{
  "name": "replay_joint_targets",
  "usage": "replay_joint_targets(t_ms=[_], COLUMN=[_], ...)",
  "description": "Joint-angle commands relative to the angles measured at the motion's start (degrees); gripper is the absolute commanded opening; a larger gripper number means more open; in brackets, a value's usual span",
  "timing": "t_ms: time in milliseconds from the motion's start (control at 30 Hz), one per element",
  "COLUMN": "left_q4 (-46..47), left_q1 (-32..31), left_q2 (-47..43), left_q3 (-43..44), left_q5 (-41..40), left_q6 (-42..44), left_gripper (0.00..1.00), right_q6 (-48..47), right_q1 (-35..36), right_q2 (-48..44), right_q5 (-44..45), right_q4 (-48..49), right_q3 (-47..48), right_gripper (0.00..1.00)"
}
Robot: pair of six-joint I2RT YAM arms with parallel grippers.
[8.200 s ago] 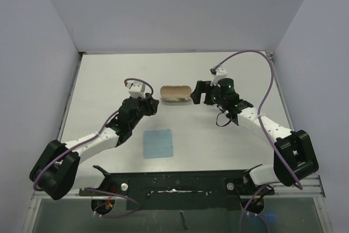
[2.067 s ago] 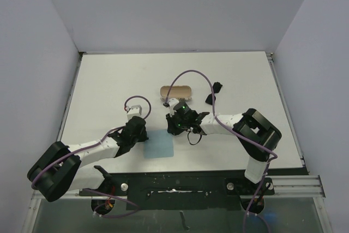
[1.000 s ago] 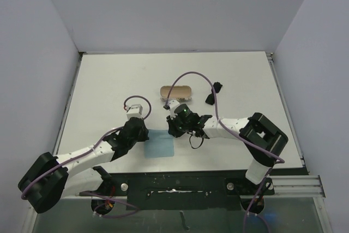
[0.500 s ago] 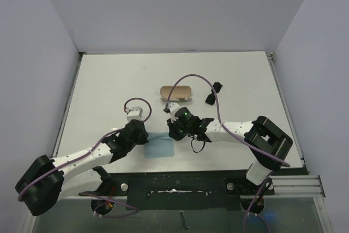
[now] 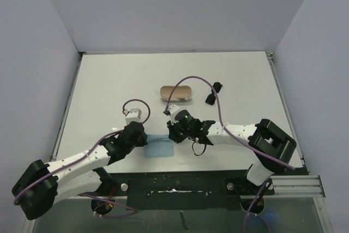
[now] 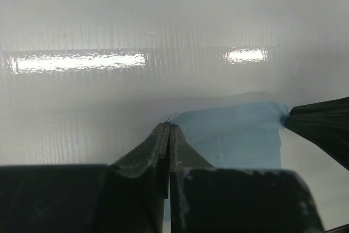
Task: Organize the sunglasses
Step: Fold the glasses cleaning cloth at the center of the board.
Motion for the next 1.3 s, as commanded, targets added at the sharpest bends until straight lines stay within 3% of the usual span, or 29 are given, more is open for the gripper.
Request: replay_joint_targets(t_ms=[0, 1267], left_q4=[-0.8, -5.2], left_q1=[-0.7, -5.1], left_q2=[-1.4, -4.9], left_q3=[0.1, -1.7], left_q5=[-1.0, -1.9], left_q6=[-1.4, -6.1], left_gripper=[0.0, 0.0], right_q6=[0.9, 3.1], right_q1=[1.0, 4.3], right_q2=[-2.9, -5.1], right_q5=[1.2, 3.4], right_q4=[1.3, 1.3], right_q3=[-0.8, -3.8], right_gripper=[0.0, 0.0])
